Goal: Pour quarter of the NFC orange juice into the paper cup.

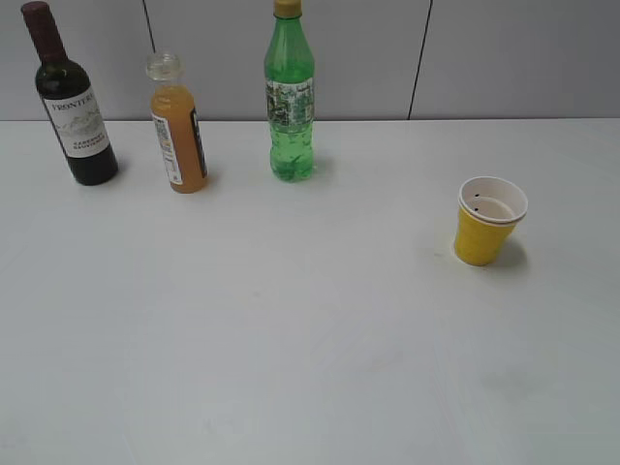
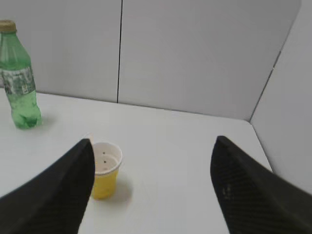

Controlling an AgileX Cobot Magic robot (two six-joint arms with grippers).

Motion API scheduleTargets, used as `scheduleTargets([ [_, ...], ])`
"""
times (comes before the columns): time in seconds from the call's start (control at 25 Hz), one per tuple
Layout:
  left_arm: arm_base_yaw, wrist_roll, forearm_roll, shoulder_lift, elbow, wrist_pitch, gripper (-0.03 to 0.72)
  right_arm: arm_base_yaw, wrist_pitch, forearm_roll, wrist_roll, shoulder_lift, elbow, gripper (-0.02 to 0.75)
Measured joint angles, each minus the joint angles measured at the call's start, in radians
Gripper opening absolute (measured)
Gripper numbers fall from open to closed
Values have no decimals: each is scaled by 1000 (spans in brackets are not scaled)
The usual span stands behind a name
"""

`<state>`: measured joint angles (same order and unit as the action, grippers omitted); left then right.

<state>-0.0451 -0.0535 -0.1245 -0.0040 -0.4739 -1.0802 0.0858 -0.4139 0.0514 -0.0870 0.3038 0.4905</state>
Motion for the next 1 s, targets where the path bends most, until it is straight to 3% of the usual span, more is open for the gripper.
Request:
scheduleTargets([
  [0.36,0,0,0,0,0,0,489,0,582,12,-5,233,-241,589],
  [0.52,0,0,0,0,0,0,489,0,734,-35,55,341,-329,589],
  [0.76,0,0,0,0,0,0,489,0,955,-225,192,536,-370,589],
  [1.0,0,0,0,0,0,0,489,0,1137,-276,270,797,-372,637],
])
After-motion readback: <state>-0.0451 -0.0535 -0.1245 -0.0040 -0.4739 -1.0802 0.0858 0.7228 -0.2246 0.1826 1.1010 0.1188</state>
